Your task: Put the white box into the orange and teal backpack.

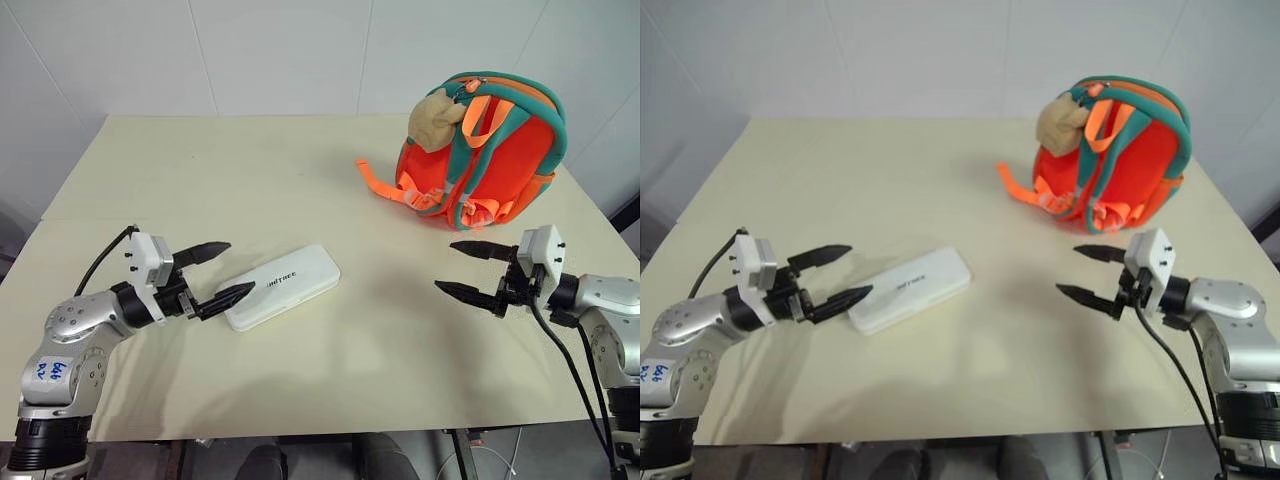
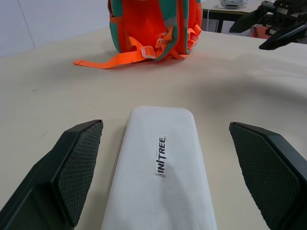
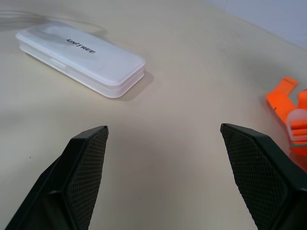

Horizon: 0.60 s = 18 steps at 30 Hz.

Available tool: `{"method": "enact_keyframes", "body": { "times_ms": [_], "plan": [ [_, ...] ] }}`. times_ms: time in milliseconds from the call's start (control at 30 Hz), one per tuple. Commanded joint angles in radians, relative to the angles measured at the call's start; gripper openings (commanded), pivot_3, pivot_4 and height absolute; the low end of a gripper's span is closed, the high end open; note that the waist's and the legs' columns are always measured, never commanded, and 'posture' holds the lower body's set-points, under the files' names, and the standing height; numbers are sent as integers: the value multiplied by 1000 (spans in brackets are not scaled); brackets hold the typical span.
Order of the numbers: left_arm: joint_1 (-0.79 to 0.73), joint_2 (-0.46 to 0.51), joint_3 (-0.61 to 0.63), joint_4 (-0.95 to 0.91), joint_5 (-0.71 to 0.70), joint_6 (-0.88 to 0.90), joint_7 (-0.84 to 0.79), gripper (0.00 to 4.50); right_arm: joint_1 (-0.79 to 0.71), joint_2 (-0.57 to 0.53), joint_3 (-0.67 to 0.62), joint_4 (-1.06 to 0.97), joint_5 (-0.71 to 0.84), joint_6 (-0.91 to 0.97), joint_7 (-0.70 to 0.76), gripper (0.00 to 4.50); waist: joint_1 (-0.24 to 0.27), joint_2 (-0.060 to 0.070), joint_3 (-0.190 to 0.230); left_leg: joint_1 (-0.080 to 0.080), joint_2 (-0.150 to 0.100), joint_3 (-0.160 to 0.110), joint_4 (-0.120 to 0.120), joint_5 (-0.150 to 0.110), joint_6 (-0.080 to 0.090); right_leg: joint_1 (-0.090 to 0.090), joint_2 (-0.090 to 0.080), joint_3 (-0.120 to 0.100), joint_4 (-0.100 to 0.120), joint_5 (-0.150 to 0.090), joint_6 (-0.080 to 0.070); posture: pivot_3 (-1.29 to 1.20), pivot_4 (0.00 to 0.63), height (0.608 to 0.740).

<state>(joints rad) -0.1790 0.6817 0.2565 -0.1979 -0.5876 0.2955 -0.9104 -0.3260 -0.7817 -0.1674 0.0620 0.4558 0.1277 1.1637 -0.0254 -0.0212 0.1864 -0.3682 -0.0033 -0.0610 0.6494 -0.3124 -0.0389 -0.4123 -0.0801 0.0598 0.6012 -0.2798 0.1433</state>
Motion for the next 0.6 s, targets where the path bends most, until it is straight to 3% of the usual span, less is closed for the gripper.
{"method": "enact_keyframes", "body": {
  "times_ms": [33,300,400,600],
  "plan": [
    [-10,15,25,-40,-20,-5,-12,4500,-44,-5,-7,-8,2,3,-3,4458,0,0,0,0,0,0,0,0,0,0,0,0,0,0,0,0,150,740],
    [15,30,56,6,26,-56,-17,4500,-158,60,88,85,-53,-37,29,4458,-3,0,0,0,0,0,0,0,0,0,0,0,0,0,0,0,150,740],
    [40,55,87,39,37,-68,-28,3896,-232,103,145,149,-102,-67,31,3879,-8,1,0,0,0,1,0,0,0,-1,0,0,1,0,0,0,150,740],
    [103,75,130,75,75,-96,-17,2079,-370,204,233,337,-199,-143,24,1866,-5,1,1,0,1,1,-1,0,0,-2,0,0,1,0,-1,0,150,740]
  ]
}}
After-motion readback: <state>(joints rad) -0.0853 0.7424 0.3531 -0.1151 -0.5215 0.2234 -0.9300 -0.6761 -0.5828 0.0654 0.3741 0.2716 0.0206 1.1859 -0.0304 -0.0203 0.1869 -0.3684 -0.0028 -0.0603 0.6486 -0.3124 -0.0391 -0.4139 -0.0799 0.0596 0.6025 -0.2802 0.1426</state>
